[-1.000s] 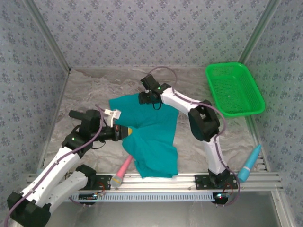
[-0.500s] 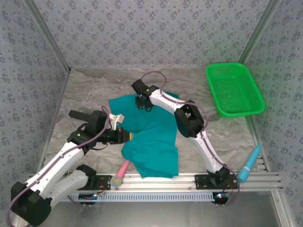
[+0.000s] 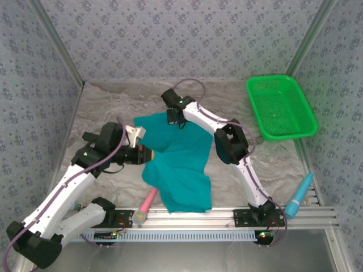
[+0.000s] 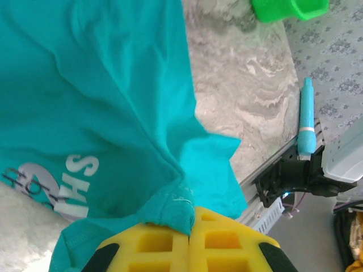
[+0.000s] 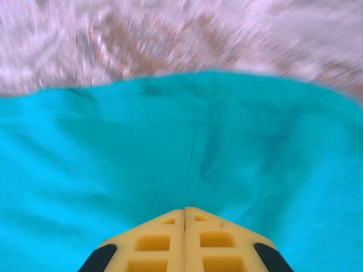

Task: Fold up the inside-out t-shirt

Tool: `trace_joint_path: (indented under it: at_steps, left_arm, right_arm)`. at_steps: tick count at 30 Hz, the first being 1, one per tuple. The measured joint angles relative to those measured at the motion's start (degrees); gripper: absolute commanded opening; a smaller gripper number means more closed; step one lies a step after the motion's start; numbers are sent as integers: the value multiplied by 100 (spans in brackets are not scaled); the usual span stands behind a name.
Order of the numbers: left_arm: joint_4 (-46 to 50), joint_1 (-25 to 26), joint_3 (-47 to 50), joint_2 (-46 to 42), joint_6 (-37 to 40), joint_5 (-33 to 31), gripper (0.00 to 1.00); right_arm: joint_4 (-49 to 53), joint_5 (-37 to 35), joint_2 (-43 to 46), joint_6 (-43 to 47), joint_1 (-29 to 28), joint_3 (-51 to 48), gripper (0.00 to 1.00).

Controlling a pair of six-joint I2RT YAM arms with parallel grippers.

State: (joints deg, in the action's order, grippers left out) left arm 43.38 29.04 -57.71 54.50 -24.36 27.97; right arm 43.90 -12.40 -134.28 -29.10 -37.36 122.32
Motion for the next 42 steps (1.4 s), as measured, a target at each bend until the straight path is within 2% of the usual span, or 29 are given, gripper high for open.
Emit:
trace_joint_path:
  at_steps: [7, 12, 19, 24, 30, 33, 36, 39, 42]
  left_arm:
    - [776, 0, -1648, 946, 1283, -492, 0]
    - [1279, 0, -3134, 1565, 2850, -1172, 0]
    - [1167, 0, -4166, 1484, 4931, -2127, 0]
    - [957, 2, -4452, 1379, 6015, -2146, 0]
    - [844, 79, -4422, 1285, 6288, -1650, 0]
    - [682, 101, -4177, 1156, 6415, -1565, 0]
    - [581, 96, -4037, 1244, 6531, -1838, 0]
    - [380, -4, -4113, 1709, 6599, -2177, 0]
    - [310, -186, -4511, 2516, 6640, -2457, 0]
  right_arm:
    - [90, -284, 1475, -96, 680, -409, 0]
    - [201, -518, 2691, -494, 1338, -973, 0]
    - [490, -1067, 4535, -1058, 2006, -1491, 0]
    - [527, -1143, 5831, -1095, 2083, -1705, 0]
    - [577, -1255, 7084, -1121, 1998, -2223, 0]
    - [581, -1408, 7235, -1099, 1976, -2225, 0]
    - [522, -1521, 7016, -1069, 2039, -2159, 0]
    - [293, -1438, 6323, -1001, 2162, -2046, 0]
    - [61, -1180, 5230, -929, 2277, -1657, 0]
